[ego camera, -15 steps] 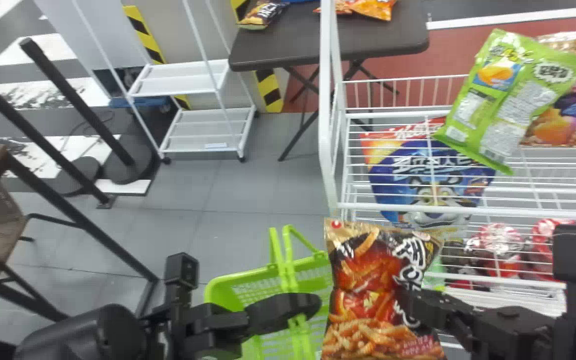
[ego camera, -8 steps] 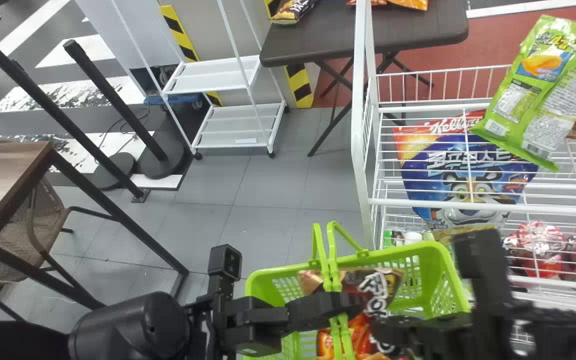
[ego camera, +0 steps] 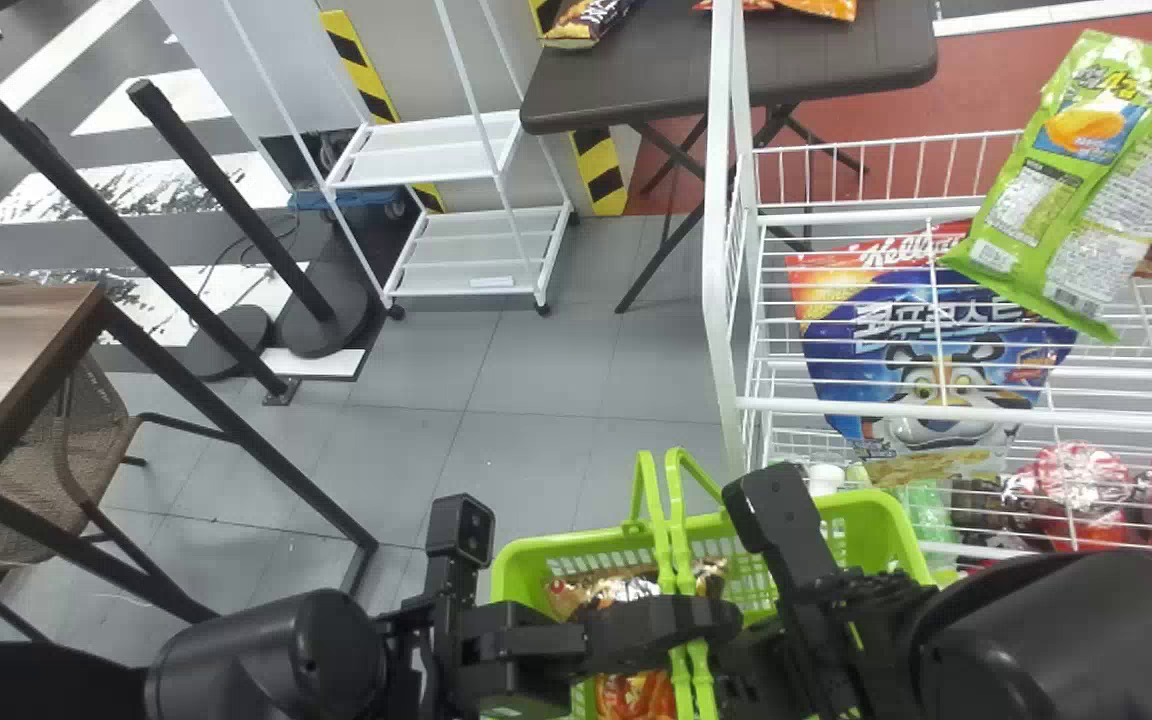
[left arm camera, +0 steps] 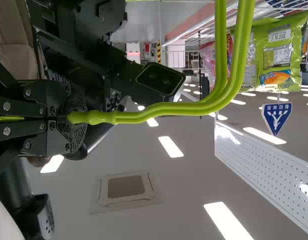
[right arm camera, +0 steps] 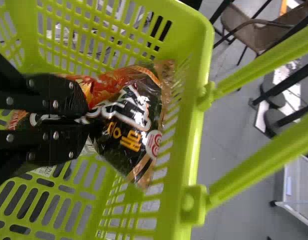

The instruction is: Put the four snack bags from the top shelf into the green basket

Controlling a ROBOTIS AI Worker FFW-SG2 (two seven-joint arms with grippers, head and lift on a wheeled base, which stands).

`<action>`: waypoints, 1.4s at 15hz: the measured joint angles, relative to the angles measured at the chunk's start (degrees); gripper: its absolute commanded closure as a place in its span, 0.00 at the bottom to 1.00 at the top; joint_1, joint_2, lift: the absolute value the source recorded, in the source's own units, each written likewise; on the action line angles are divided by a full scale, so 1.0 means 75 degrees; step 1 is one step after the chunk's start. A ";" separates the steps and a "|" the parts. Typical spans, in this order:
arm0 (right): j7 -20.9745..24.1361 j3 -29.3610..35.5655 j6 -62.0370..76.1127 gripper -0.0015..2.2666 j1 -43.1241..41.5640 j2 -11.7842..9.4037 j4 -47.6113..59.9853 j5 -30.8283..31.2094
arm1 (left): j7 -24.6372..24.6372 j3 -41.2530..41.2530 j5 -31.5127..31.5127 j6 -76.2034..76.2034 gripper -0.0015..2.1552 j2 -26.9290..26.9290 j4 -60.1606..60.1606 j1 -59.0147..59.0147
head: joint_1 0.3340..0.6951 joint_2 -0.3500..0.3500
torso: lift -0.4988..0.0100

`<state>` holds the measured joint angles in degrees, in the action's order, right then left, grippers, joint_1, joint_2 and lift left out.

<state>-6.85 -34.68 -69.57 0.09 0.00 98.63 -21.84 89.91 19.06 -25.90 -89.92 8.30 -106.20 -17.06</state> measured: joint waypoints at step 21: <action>-0.0345 0.5288 0.4200 0.04 -0.0611 -0.0075 0.0232 0.1602 | 0.0000 0.0234 -0.0075 0.0035 1.00 0.0159 0.0235 -0.0048 | 1.00 0.39 | 0.98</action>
<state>-9.44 4.98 -38.07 -4.50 -0.56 100.37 -9.83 89.91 20.81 -26.46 -89.66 9.49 -104.44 -17.42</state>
